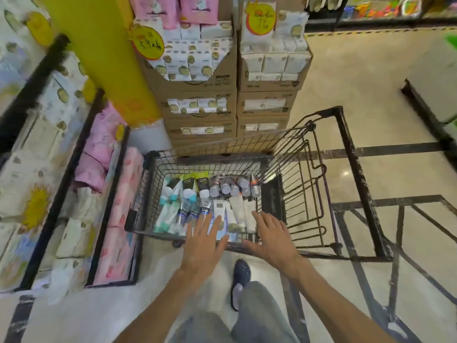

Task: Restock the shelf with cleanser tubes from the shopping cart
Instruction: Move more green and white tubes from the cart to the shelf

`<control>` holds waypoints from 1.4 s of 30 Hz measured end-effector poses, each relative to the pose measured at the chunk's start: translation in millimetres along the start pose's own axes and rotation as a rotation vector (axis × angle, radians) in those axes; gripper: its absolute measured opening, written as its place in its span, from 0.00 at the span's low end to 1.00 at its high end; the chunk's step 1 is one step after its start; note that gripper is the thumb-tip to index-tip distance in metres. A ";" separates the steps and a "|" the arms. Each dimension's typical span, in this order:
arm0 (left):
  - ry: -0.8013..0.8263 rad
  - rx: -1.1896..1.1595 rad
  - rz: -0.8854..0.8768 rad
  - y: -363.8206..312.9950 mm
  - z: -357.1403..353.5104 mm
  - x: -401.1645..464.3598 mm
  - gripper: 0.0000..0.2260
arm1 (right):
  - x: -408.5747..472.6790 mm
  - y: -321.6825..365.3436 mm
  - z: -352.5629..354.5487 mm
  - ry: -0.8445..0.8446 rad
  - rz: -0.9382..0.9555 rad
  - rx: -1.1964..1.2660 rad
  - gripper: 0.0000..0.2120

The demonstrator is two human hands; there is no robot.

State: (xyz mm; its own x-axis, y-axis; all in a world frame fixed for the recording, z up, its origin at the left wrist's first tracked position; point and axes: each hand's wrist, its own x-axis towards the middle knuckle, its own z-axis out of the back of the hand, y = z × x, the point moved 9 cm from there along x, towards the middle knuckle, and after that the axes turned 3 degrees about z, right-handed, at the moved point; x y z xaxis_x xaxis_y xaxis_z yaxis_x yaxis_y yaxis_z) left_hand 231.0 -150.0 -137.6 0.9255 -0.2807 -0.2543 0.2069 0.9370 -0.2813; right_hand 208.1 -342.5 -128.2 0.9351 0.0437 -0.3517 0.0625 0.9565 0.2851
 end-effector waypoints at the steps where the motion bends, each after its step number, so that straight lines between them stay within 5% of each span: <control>1: 0.014 -0.009 0.010 -1.1 -2.9 17.9 0.37 | 16.2 -7.9 -1.8 0.027 -0.009 0.015 0.44; 13: 0.343 -0.142 0.109 -0.3 -148.8 205.5 0.27 | 163.1 -86.1 -100.6 0.227 -0.132 0.160 0.43; 21: 0.416 -0.339 0.395 31.3 -272.4 263.4 0.32 | 198.7 -112.0 -176.3 0.301 -0.232 0.317 0.44; 30: 0.369 -0.439 0.620 45.1 -299.2 279.3 0.33 | 201.8 -119.8 -208.1 0.258 -0.361 0.435 0.42; 34: 0.494 -0.542 0.801 44.2 -300.2 279.9 0.32 | 198.2 -120.4 -214.2 0.240 -0.411 0.516 0.43; 39: 0.514 -0.710 0.776 58.2 -290.6 275.3 0.14 | 197.8 -123.9 -220.8 0.250 -0.413 0.531 0.43; 42: 0.554 -0.738 0.722 72.8 -280.4 267.8 0.20 | 200.3 -125.2 -225.6 0.266 -0.433 0.555 0.42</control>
State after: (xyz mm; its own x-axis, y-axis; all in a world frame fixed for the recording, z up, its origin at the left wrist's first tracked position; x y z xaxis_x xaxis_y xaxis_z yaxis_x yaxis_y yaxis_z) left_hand 404.9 -215.1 -485.7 0.4501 0.0445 -0.8919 -0.7132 0.6189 -0.3291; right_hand 308.8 -388.3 -435.6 0.6755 -0.1673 -0.7181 0.6376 0.6216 0.4550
